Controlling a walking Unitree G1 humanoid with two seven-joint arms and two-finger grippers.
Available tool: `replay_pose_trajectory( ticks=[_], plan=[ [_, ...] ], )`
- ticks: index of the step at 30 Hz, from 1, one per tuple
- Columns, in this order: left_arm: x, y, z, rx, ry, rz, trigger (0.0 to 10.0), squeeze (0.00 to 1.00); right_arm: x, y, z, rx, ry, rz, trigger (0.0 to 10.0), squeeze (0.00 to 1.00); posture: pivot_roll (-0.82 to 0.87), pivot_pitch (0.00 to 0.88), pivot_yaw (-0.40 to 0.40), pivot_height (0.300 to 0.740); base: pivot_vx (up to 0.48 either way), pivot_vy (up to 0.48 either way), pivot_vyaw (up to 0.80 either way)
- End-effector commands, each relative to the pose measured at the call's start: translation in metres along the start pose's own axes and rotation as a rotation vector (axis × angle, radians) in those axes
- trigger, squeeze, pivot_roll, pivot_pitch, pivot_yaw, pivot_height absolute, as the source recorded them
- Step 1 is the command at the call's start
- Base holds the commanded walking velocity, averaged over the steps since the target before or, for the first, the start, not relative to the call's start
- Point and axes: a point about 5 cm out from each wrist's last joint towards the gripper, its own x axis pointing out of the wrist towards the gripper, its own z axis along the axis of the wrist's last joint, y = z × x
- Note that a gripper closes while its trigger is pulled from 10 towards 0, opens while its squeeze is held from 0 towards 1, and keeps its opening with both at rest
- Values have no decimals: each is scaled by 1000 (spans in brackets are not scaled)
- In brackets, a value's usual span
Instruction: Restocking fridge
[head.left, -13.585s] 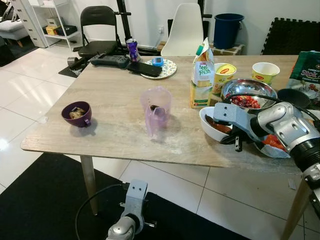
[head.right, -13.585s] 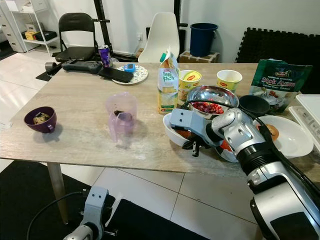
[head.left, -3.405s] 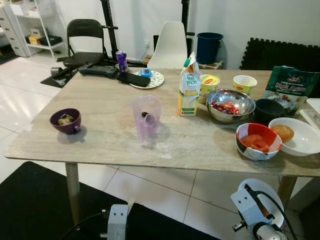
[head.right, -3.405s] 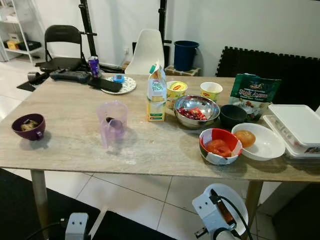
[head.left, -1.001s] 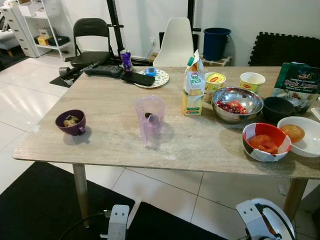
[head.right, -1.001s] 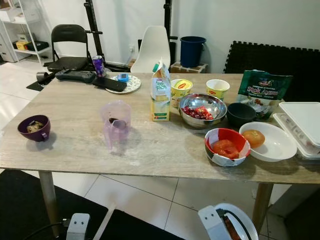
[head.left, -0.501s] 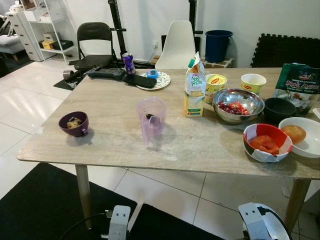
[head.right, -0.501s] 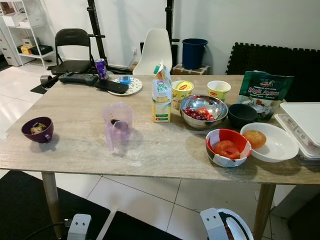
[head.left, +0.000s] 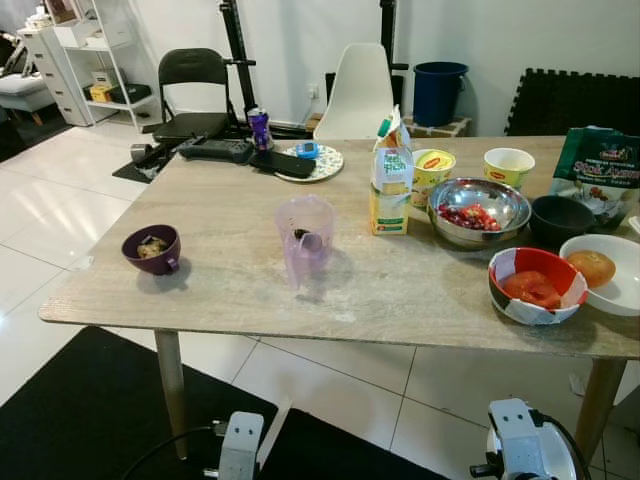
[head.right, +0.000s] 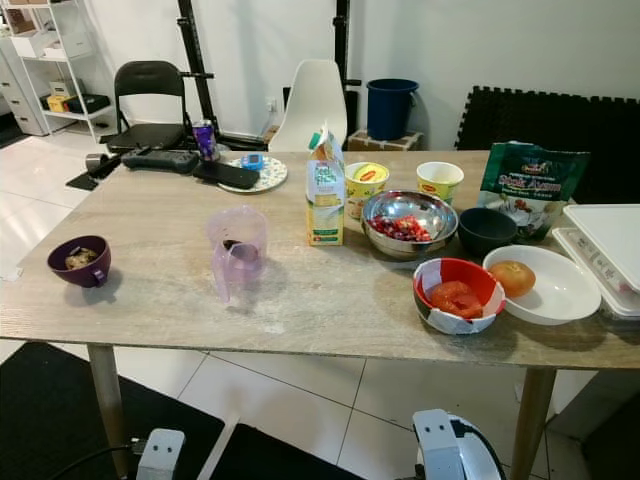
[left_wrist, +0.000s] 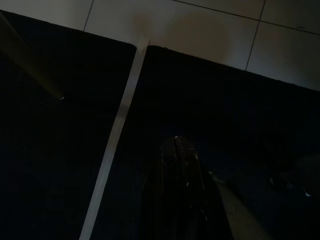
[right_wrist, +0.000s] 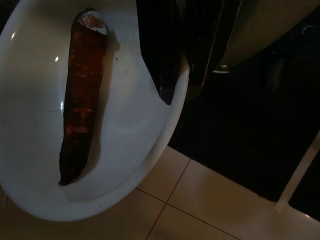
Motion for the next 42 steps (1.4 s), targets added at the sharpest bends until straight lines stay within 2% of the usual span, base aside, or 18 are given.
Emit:
replay_pose_trajectory(
  ticks=[1, 8, 10, 12, 15, 17, 20, 21, 24, 26, 29, 31, 33, 35, 38, 42],
  plan=[
    [-2, 12, -3, -8, 13, 38, 10000, 0, -1, 2, -2, 7, -7, 15, 10000, 0, 3, 56, 42, 740, 0, 0, 0],
    [-1, 12, -1, 0, 8, 34, 10000, 0, -1, 2, -2, 6, -6, 22, 10000, 0, 5, 47, 28, 740, 0, 0, 0],
    [-2, 11, -2, -22, 7, 40, 10000, 0, -1, 1, -3, -34, 8, 14, 10000, 0, 10, 56, 47, 740, 0, 0, 0],
    [-2, 9, -2, -40, -9, 18, 10000, 0, -1, -1, -3, -34, 7, -13, 10000, 0, 7, 65, 56, 740, 0, 0, 0],
    [-2, 6, 0, 1, -13, -14, 10000, 0, -1, -4, -1, -20, 1, -29, 10000, 0, -3, 75, 44, 740, 0, 0, 0],
    [-2, 8, -2, 24, 3, 11, 10000, 0, -1, -3, -4, -43, 18, -17, 10000, 0, 1, 72, 36, 740, 0, 0, 0],
    [-4, 14, -7, -37, 16, 73, 10000, 0, -2, -1, -8, -109, 48, 2, 10000, 0, 3, 84, 45, 740, 0, 0, 0],
    [-4, 14, -7, -54, 14, 66, 10000, 0, -2, -1, -8, -86, 37, -6, 10000, 0, -6, 94, 66, 740, 0, 0, 0],
    [-4, 12, -8, 6, 24, 12, 10000, 0, -2, -4, -6, -35, 13, -31, 10000, 0, -7, 89, 45, 740, 0, 0, 0],
    [-5, 18, -11, -23, 39, 64, 10000, 0, -2, -2, -8, -67, 31, -21, 10000, 0, 0, 103, 46, 740, 0, 0, 0],
    [-5, 20, -8, -84, 22, 75, 10000, 0, -2, -2, -8, -62, 22, -25, 10000, 0, -4, 106, 66, 740, 0, 0, 0],
    [-4, 18, -5, -12, 18, 28, 10000, 0, -2, -1, -6, -36, 12, -32, 10000, 0, -5, 100, 49, 740, 0, 0, 0],
    [-3, 20, -5, -1, 27, 43, 10000, 0, -2, 2, -9, -67, 26, -15, 10000, 0, -7, 106, 72, 740, 0, 0, 0],
    [-3, 20, -4, -34, 24, 50, 10000, 0, -2, 2, -9, -62, 21, -17, 10000, 0, -18, 106, 71, 740, 0, 0, 0],
    [-2, 17, 0, -17, 11, 20, 10000, 0, -2, 0, -7, -23, 8, -34, 10000, 0, -14, 105, 59, 740, 0, 0, 0],
    [-1, 17, 0, -18, 12, 25, 10000, 0, -2, 0, -8, -39, 16, -27, 10000, 0, -8, 111, 63, 740, 0, 0, 0]
  ],
)
